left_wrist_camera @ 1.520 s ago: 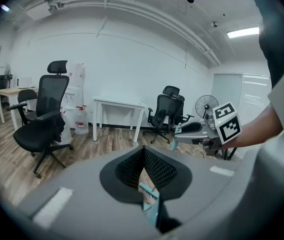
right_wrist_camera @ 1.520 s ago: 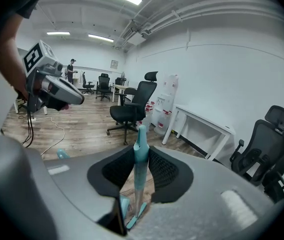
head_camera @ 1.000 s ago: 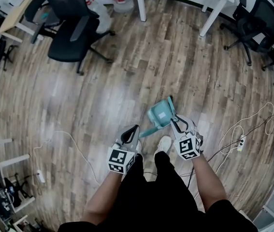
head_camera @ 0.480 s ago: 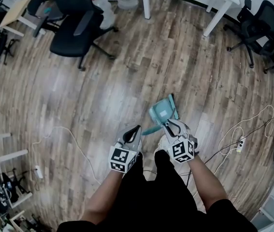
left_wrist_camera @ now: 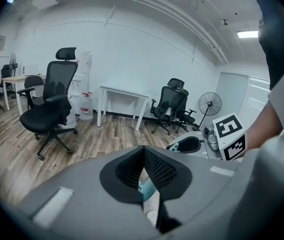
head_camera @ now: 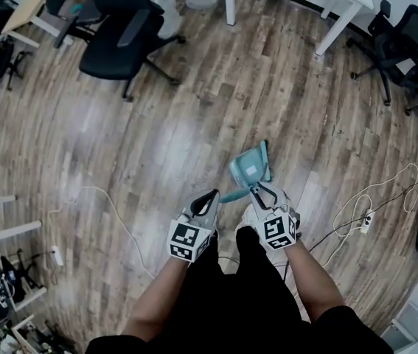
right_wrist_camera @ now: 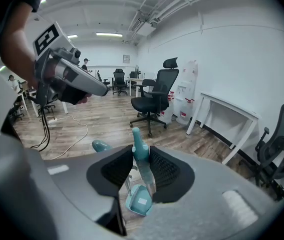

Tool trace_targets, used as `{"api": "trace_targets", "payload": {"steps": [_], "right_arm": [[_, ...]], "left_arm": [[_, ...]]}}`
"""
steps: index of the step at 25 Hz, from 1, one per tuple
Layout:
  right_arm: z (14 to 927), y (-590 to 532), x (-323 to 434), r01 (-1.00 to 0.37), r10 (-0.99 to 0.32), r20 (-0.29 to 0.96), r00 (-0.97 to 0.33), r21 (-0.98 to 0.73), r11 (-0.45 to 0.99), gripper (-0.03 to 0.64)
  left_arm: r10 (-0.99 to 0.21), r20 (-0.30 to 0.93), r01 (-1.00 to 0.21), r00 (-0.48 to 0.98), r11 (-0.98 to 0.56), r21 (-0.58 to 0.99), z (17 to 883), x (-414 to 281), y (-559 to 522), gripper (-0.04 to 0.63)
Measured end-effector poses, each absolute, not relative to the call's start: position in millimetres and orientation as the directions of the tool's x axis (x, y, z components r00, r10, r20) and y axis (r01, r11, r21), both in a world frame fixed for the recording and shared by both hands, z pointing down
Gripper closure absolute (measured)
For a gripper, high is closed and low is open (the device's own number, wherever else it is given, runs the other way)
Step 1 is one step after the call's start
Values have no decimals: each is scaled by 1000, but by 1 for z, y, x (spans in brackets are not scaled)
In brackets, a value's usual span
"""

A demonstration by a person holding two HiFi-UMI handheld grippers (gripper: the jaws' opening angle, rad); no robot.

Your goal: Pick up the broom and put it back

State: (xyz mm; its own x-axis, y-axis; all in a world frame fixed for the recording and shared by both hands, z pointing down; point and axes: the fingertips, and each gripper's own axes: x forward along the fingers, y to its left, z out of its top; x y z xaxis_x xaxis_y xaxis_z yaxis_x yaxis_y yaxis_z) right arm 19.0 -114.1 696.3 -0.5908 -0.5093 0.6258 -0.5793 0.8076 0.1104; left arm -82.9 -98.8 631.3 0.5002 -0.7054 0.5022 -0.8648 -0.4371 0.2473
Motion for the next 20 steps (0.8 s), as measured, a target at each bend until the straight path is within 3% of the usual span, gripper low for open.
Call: {"api": "trace_targets", "payload": {"steps": [20], "right_arm": [[706,-101,3,-551,-470,645,-602,91,830,493]], "left_arm": [[-695,507,-857,511,-454,242,634,-81,-84,578]]}}
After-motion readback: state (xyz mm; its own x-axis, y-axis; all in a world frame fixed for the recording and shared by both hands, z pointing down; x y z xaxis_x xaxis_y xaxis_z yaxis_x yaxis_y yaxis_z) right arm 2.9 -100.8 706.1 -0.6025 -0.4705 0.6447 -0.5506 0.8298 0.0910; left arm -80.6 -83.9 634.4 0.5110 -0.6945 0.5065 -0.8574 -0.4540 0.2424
